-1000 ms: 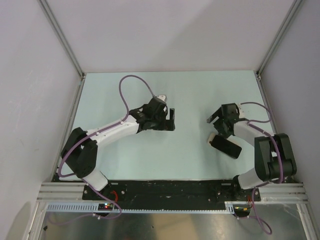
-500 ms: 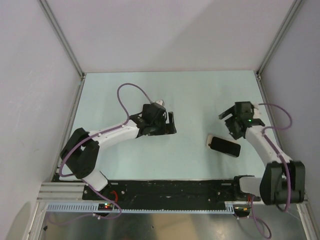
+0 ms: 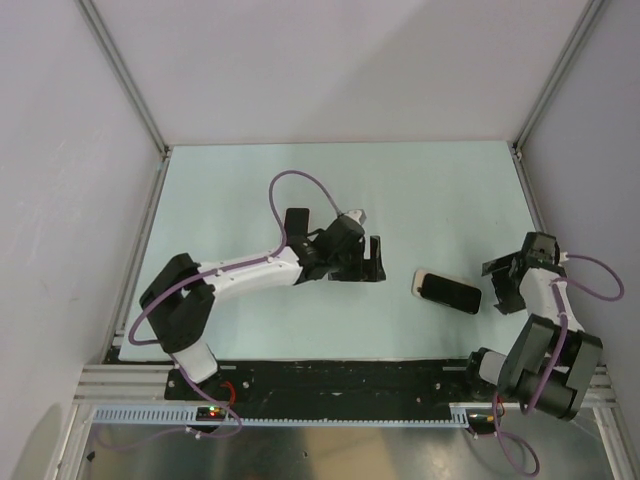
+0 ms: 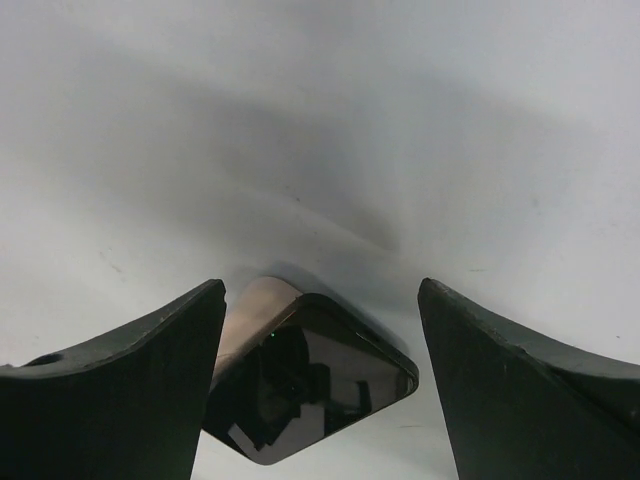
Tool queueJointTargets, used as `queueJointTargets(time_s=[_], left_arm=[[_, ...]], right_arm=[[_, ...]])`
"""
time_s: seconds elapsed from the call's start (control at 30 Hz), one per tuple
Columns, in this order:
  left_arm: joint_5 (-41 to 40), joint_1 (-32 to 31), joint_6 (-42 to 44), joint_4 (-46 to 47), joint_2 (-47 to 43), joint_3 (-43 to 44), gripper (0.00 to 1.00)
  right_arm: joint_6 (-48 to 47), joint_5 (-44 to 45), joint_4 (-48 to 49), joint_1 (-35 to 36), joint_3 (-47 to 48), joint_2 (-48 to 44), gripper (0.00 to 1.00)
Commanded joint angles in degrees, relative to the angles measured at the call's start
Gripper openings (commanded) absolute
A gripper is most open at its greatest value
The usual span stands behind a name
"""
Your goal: Put the phone into the phone case
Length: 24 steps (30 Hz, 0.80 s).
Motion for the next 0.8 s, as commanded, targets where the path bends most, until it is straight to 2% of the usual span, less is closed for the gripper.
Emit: queueJointTargets(time_s=[0.0,0.1,0.47,0.77], left_arm=[[0.9,-1.1,-0.4,1.3,1.3,1.7,0.88],[0.7,-1.8,-0.6,2.1,1.5,0.7,0.87],[-0.4,-1.8,0.1,3.1,-0.9,-2.6,0.86],[-4.7,1.7,-3.3,3.1,-6.9,-9.9,0.86]], right_arm=[[-3.3,-6.4,4.6,0.1,-1.0,2.8,0.82],[-0.5,-6.6,5.6,2.8,-2.9,2.7,0.79],[12.3,-6.0,10.0,17.7,-5.6,1.6,0.8],[27.4,-3.1,17.9,39.5,-5.2,6.6,0.81]])
